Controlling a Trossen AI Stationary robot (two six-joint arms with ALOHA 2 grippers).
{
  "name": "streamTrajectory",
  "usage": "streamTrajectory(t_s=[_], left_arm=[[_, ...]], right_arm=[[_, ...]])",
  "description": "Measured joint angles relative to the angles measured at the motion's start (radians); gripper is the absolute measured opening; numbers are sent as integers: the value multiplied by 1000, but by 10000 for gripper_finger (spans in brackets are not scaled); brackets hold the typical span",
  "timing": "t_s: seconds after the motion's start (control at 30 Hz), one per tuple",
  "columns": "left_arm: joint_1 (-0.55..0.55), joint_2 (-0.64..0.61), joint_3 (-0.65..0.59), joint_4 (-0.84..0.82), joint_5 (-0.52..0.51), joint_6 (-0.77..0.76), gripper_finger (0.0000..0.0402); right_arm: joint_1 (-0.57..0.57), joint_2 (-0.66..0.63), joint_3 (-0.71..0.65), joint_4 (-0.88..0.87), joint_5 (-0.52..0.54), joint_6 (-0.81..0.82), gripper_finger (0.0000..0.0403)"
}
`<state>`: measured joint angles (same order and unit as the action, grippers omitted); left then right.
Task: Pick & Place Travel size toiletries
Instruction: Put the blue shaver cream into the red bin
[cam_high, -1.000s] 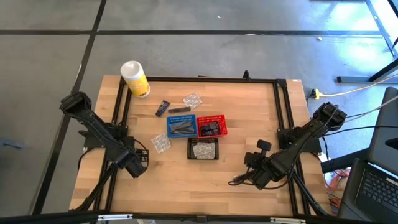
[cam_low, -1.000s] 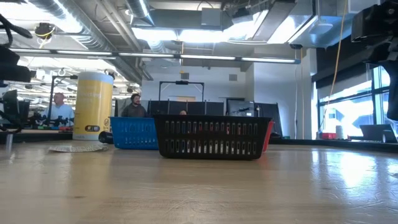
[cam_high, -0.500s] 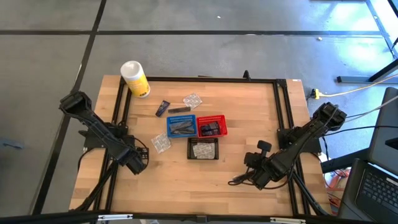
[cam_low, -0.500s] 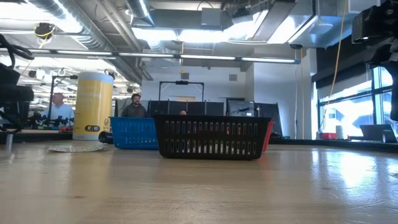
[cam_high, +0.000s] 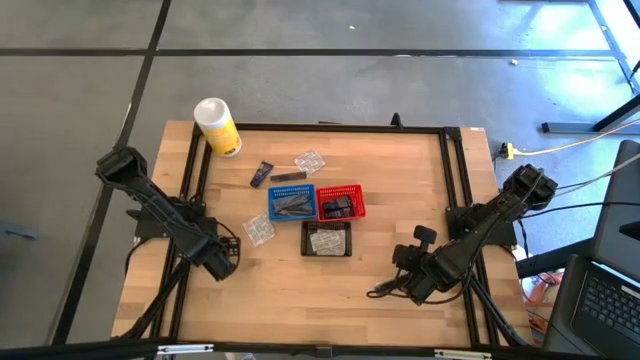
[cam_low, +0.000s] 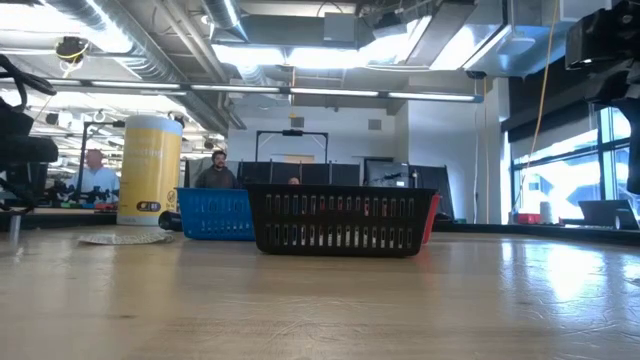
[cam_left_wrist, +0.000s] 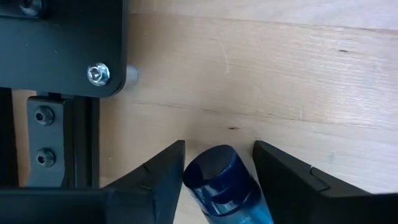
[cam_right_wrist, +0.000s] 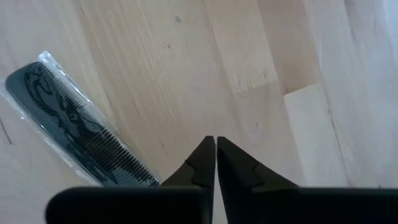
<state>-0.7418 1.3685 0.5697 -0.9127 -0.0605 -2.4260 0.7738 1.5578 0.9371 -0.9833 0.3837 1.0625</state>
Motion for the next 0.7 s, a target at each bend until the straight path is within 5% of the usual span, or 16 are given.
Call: streamTrajectory(t_s=[0.7], left_arm=[[4,1,10,44,-28,28,164]], right_arm=[[0,0,0,6,1,-3,25]])
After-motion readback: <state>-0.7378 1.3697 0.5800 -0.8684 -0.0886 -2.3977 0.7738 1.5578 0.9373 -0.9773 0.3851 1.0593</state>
